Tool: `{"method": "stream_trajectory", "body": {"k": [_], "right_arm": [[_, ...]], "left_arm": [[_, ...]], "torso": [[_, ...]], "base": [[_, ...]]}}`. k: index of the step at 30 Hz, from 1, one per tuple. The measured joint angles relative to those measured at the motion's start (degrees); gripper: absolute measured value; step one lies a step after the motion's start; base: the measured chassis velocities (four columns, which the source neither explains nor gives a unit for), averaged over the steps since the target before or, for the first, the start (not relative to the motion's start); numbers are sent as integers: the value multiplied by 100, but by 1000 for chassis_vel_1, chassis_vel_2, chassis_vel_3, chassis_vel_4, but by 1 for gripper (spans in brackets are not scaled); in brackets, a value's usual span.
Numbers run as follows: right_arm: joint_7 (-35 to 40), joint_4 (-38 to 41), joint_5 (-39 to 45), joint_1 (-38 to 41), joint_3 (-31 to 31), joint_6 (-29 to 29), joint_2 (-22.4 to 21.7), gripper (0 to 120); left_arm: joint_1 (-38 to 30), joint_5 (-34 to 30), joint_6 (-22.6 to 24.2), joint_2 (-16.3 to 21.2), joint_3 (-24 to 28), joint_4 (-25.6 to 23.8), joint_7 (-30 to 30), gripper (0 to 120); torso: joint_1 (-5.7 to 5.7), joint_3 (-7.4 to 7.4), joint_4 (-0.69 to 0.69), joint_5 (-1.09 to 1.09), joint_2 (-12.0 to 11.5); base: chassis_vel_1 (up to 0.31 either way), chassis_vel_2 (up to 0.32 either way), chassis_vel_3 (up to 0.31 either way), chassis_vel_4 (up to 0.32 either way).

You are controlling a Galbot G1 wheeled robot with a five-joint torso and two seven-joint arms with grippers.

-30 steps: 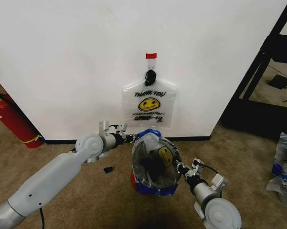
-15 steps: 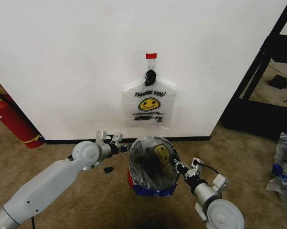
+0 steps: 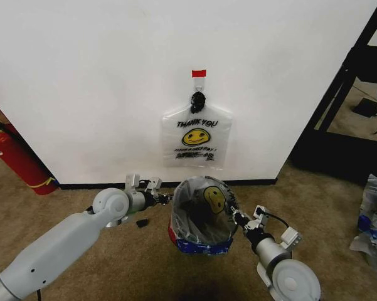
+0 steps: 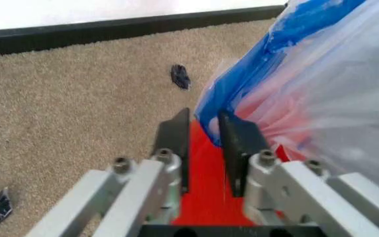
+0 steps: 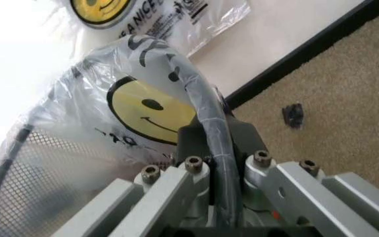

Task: Pick up the garbage bag from the wall and place it over the trash bin.

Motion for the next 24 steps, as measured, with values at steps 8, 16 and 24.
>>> {"method": "stream_trajectory", "body": {"k": [8,16,24], "right_arm": [[136,-153,57,113,50,-2,45,0],[333,-401,149,270,197,-5,107,0],[624,-460,291,295,410,14,371,0]], "left_arm": [[-28,143,-6,64,-133,-126,-6,52],[-36,267,-246,66,-288,-304,-302,81],[233,408,-485,76,-474,-639,-472,100]], "torso": [[0,0,0,0,0],[0,0,0,1,0],[0,0,-3,1,0]], "base": [[0,0,0,0],[0,0,0,0],[0,0,0,0]]}}
